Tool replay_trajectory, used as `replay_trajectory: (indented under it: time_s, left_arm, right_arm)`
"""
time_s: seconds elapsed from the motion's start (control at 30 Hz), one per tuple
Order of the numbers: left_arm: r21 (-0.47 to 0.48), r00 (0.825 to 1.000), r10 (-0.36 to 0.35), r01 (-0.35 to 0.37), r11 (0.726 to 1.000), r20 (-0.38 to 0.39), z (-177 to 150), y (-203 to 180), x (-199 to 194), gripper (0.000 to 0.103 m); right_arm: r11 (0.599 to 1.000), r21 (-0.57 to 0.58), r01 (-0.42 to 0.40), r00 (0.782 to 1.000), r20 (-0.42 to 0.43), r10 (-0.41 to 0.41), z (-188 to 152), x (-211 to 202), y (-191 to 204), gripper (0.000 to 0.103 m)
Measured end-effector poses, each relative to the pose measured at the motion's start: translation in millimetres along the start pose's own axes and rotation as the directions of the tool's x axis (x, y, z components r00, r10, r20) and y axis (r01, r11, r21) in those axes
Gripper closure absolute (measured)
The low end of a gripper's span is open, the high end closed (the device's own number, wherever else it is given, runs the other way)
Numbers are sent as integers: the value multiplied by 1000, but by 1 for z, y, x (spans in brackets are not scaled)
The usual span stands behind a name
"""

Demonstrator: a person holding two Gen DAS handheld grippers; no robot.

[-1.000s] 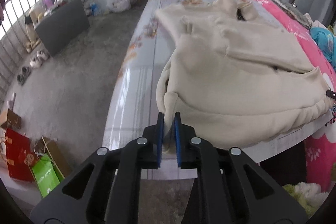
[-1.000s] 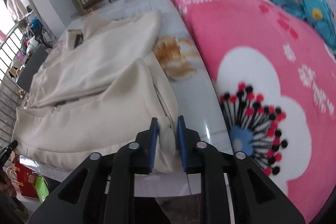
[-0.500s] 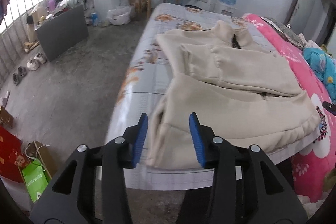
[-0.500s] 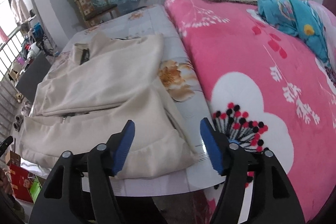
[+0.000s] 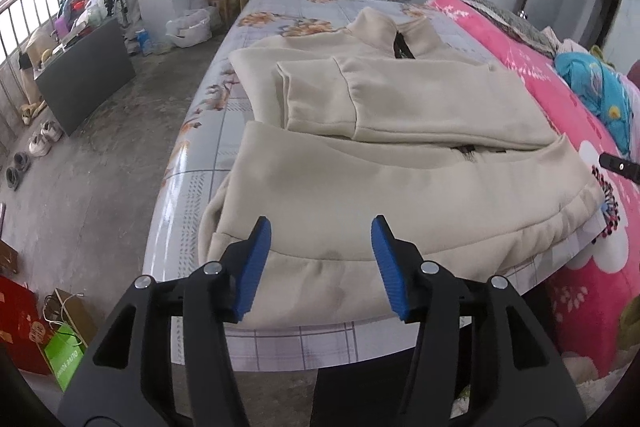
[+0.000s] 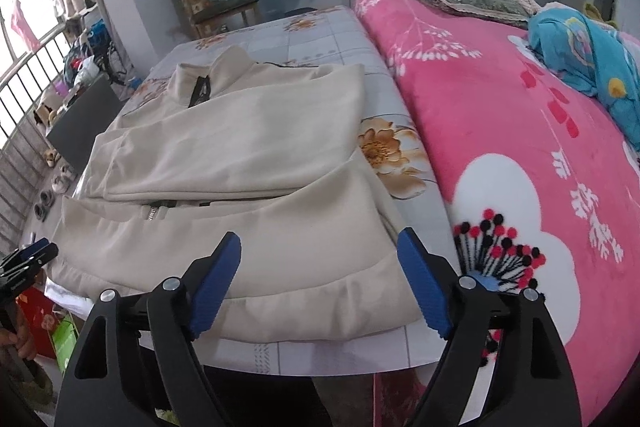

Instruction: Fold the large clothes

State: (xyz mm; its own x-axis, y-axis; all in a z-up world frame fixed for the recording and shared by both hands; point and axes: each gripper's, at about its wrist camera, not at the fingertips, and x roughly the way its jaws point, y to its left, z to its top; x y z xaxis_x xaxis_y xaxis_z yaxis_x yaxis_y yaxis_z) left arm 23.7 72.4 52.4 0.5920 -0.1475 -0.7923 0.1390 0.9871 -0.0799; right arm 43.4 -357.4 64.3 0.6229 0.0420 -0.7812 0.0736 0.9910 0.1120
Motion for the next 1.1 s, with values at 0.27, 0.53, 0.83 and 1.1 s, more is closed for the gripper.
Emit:
replay_trajectory:
  time_s: [0.27, 0.53, 0.83, 1.1]
  left_arm:
    - [37, 999, 31, -30, 999, -32, -5, -9, 10, 42]
    - [105, 997, 63, -58, 993, -48, -9, -21, 17, 36]
    - [101, 999, 40, -39, 994, -11, 3, -28, 25, 36]
    - [70, 999, 23, -21, 997, -41, 18, -28, 56, 53]
  right_arm:
    - [999, -16, -27, 999, -21, 27, -1, 5, 11, 21]
    - [997, -48, -58, 997, -45, 56, -2, 13, 26, 20]
    - [994, -64, -93, 994, -64, 89, -1, 23, 37, 20]
    - [992, -112, -64, 992, -112, 51, 2, 54, 55, 31]
